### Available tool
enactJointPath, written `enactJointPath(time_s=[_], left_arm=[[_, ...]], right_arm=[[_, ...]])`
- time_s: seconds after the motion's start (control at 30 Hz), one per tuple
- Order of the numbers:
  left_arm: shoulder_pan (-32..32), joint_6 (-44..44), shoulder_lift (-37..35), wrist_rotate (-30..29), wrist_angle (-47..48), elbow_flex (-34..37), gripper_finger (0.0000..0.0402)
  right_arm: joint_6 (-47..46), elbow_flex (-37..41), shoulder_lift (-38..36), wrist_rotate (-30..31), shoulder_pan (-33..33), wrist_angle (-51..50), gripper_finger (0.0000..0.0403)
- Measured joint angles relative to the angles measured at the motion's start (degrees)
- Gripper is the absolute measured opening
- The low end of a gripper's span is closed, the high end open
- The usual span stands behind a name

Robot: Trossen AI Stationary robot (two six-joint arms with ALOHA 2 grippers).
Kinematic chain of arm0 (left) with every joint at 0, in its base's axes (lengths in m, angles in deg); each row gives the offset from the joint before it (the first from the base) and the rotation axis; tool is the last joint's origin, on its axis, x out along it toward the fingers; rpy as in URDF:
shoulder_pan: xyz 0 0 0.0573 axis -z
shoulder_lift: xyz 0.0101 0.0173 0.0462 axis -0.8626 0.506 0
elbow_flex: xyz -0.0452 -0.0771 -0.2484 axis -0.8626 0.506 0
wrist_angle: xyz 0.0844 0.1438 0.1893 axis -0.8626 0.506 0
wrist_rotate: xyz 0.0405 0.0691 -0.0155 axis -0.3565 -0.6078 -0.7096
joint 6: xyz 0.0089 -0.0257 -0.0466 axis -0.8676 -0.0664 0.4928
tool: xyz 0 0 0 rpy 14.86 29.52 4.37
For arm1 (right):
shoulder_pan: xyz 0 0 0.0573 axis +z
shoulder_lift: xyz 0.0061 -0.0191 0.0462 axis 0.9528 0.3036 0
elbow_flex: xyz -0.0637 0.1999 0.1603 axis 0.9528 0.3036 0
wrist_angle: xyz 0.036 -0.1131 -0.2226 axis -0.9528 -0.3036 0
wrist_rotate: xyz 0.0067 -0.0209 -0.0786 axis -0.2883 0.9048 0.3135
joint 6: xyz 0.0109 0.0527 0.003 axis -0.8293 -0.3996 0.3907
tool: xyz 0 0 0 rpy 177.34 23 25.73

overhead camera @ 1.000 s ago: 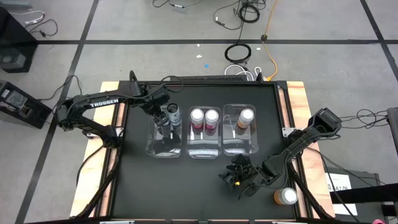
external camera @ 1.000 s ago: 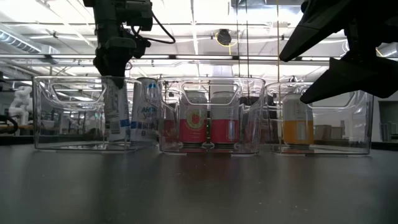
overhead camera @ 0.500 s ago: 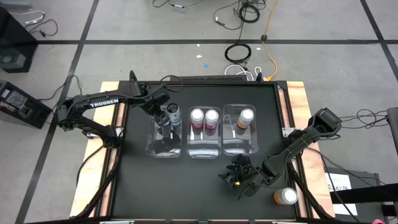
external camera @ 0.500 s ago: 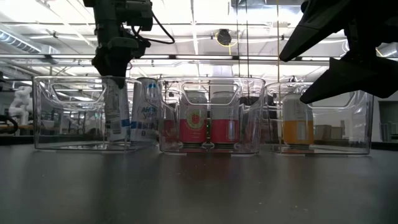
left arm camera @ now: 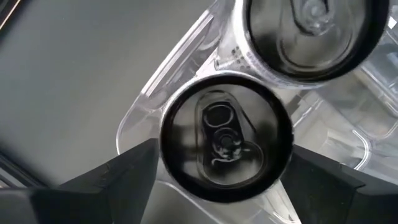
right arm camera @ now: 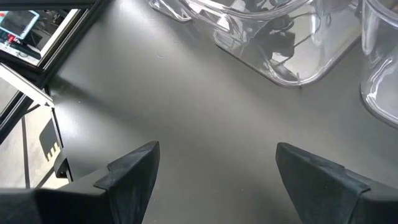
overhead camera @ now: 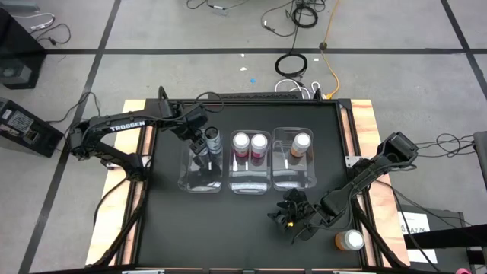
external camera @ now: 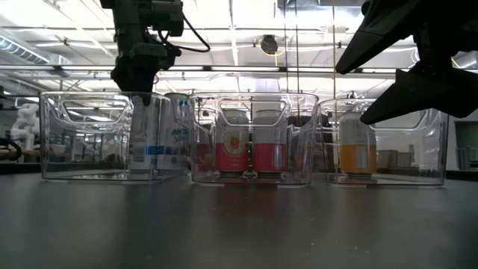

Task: Sort soda cans
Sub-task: Put the white soda can into the left transparent bin, then put the orange-white soda can into the right transparent bin

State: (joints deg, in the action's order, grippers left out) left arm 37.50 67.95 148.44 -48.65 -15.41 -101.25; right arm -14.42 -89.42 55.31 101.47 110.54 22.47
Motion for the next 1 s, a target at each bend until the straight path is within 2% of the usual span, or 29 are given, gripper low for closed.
enactJointPath(time_s=[0.3,0.57,0.7,0.83,1.0], left_arm=[[0.0,-0.1,0.0,-0.2,3.3,-0.9,0.0327],[0.0,0.2,0.0,-0.4,15.2,-8.0,0.0327],[0.7,4.3,-1.2,-0.5,19.2,-11.3,0.0327],[4.2,9.2,-5.3,-0.4,19.7,-11.8,0.0327],[12.7,18.9,-12.0,-0.5,18.1,-11.6,0.0328]], right_arm=[[0.0,0.0,0.0,0.0,0.0,0.0,0.0313],[0.0,0.0,0.0,0.0,0.0,0.0,0.0313],[0.1,0.0,0.0,0.0,0.0,0.0,0.0313],[0.0,0.0,0.0,0.0,0.0,0.0,0.0313],[-1.5,0.0,0.0,0.1,0.0,0.0,0.0313]])
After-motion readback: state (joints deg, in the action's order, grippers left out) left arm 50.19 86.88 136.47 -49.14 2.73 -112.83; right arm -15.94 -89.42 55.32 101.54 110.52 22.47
